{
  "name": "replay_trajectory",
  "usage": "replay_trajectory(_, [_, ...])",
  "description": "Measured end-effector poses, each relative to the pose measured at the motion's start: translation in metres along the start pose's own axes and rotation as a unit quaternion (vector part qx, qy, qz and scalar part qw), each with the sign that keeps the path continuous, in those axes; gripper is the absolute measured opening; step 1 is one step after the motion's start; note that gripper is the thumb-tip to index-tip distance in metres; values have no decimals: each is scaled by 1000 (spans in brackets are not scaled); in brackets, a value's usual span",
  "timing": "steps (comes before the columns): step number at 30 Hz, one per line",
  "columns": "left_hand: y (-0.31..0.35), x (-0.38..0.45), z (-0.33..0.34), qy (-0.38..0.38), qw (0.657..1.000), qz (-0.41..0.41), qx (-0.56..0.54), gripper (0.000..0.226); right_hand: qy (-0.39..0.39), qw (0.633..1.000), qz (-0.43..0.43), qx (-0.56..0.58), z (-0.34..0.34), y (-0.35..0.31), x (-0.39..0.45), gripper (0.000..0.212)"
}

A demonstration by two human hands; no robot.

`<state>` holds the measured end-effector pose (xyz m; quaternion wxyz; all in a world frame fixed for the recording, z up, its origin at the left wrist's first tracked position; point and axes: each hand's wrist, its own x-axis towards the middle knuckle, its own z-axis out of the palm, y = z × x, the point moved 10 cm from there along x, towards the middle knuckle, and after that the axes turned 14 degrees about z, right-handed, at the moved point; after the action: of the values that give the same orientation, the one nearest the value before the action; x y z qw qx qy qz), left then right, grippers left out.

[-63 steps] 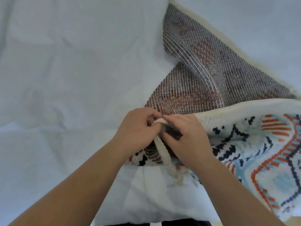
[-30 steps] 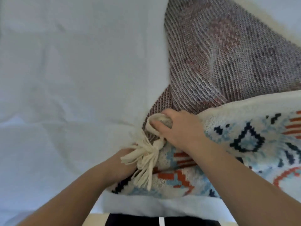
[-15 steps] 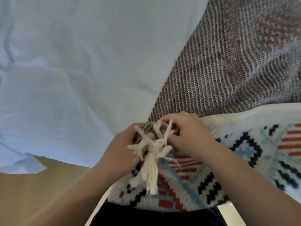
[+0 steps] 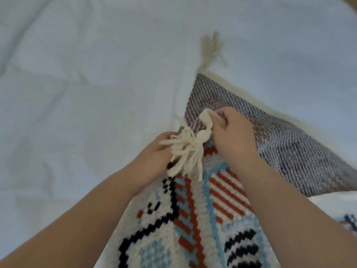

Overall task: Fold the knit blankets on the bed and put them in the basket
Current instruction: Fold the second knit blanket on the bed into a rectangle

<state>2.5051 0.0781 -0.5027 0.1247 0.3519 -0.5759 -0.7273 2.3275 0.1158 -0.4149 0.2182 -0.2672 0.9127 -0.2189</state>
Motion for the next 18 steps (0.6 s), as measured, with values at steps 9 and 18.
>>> replay_trajectory(9, [-24, -1, -26, 143, 985, -55, 83, 18, -187, 969, -103, -126, 60, 12, 6, 68])
replay_trajectory(18, [57, 77, 10, 88, 994, 13, 60, 26, -54, 990, 1, 134, 11, -19, 79, 10])
